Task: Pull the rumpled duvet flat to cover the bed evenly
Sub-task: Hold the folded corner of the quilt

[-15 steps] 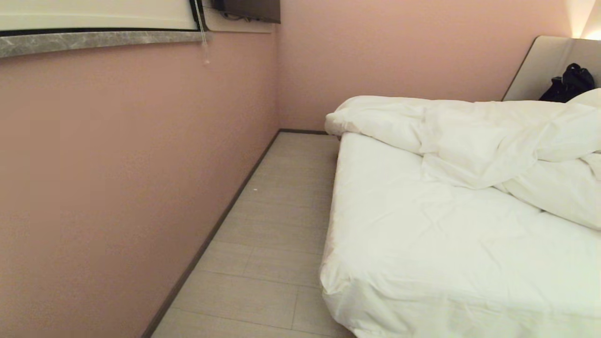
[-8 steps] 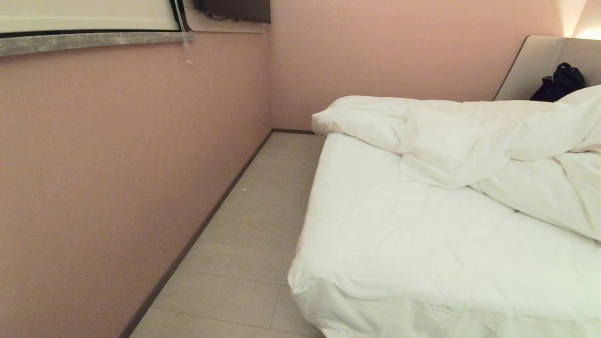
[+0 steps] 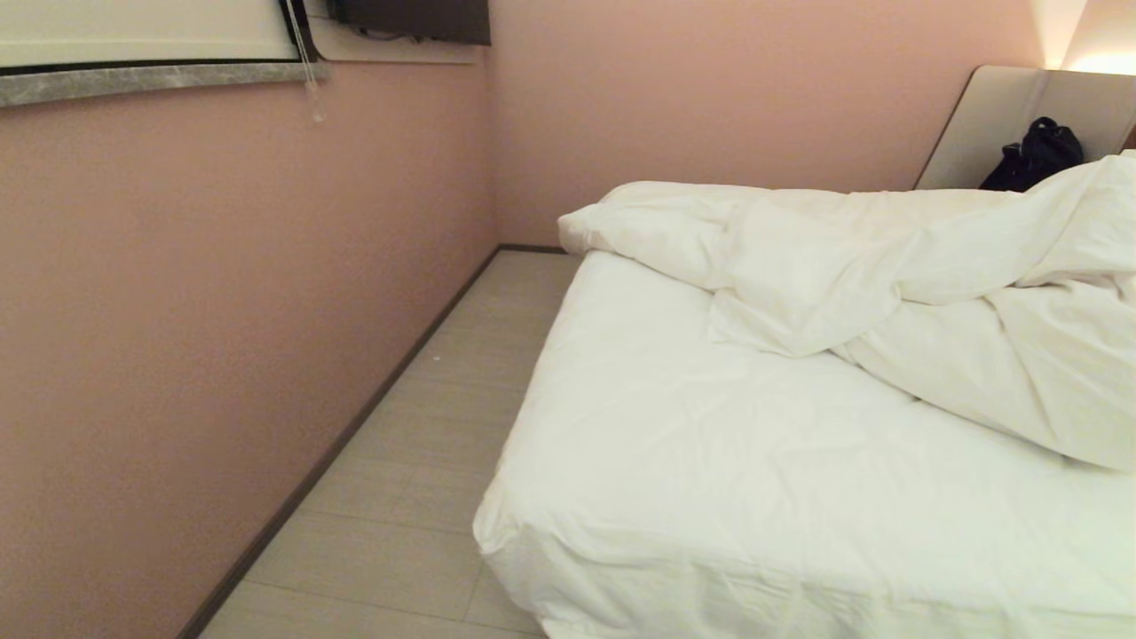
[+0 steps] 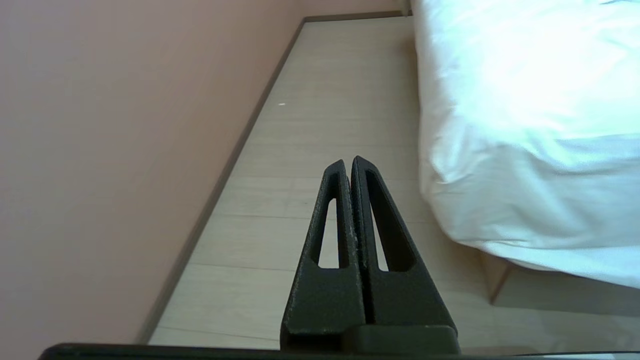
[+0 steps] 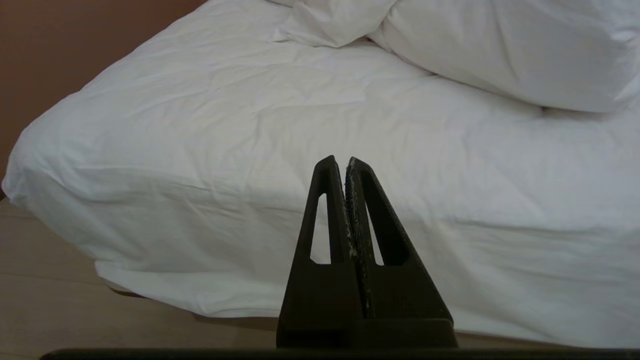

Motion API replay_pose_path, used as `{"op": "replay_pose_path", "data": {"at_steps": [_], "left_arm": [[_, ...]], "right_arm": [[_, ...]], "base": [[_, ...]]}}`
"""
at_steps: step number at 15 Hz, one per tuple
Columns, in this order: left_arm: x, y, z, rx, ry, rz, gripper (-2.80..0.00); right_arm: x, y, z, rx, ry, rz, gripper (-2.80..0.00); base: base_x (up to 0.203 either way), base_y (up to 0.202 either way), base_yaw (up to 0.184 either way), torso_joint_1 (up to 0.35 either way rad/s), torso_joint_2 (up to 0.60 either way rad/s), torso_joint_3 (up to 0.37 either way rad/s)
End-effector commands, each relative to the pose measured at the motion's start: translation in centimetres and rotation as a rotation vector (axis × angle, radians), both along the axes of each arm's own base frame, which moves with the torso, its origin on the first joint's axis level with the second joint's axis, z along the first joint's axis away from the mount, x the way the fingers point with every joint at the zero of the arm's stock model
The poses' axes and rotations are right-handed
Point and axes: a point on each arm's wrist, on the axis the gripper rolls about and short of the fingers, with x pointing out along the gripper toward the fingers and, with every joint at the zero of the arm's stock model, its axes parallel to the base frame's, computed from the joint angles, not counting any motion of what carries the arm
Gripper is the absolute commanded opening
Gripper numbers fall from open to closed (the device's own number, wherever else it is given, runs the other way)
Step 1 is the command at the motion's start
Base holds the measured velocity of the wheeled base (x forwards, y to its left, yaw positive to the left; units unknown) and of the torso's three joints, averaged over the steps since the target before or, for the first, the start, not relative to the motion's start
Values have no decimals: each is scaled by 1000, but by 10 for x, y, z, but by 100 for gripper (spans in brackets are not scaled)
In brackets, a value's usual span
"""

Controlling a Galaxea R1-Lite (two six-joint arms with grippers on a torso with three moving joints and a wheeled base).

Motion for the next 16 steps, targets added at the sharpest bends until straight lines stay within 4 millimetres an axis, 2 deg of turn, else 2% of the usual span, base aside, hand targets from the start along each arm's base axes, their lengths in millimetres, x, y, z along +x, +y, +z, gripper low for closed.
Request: {"op": "replay_pose_path", "data": {"at_steps": [1, 16], "left_arm": [[0, 0, 0, 3, 2, 0, -280], [0, 1, 0, -63, -3, 23, -280]], "right_arm": [[0, 0, 0, -1, 0, 0, -280], [0, 0, 0, -1, 0, 0, -280]], "base": [[0, -205, 6, 2, 2, 2], [0, -193, 0, 3, 2, 1]]}}
